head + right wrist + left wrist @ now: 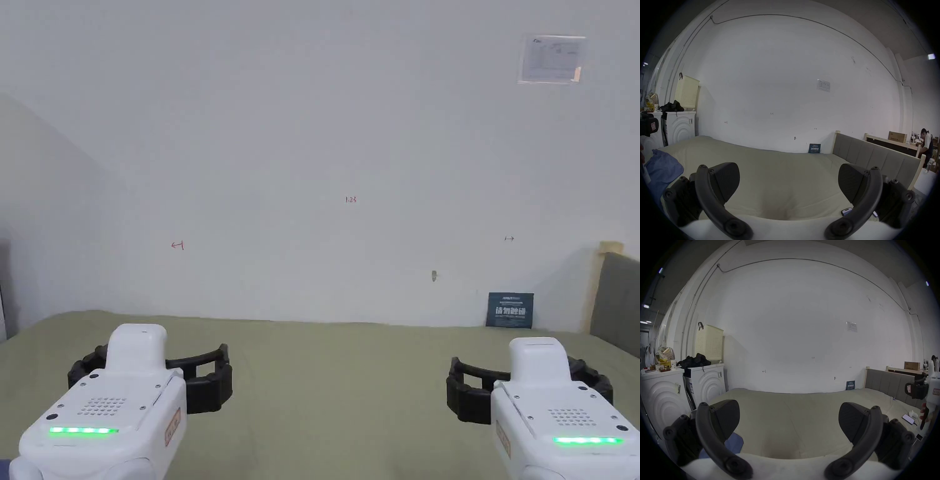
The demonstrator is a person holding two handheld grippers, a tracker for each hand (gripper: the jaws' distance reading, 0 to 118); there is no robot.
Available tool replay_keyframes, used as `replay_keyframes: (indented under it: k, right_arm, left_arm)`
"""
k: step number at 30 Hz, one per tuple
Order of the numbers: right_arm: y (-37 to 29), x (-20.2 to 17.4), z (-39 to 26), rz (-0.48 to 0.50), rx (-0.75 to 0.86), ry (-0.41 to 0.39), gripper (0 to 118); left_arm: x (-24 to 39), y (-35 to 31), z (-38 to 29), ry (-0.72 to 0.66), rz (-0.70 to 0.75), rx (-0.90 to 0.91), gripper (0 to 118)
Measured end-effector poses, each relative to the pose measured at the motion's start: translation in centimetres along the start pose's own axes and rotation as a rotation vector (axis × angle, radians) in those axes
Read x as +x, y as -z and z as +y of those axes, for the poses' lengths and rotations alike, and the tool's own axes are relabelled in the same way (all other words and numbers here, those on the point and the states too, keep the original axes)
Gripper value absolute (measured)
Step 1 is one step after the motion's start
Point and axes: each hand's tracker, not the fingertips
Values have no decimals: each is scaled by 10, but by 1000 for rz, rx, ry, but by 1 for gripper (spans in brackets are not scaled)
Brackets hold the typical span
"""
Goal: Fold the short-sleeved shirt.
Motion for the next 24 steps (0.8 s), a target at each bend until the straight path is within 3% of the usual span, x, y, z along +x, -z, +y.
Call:
replay_keyframes:
  k: [24]
  right_arm:
    - [-1, -4, -5, 36, -52, 37, 118]
  left_arm:
    - [-6, -4, -1, -1, -3, -15, 118]
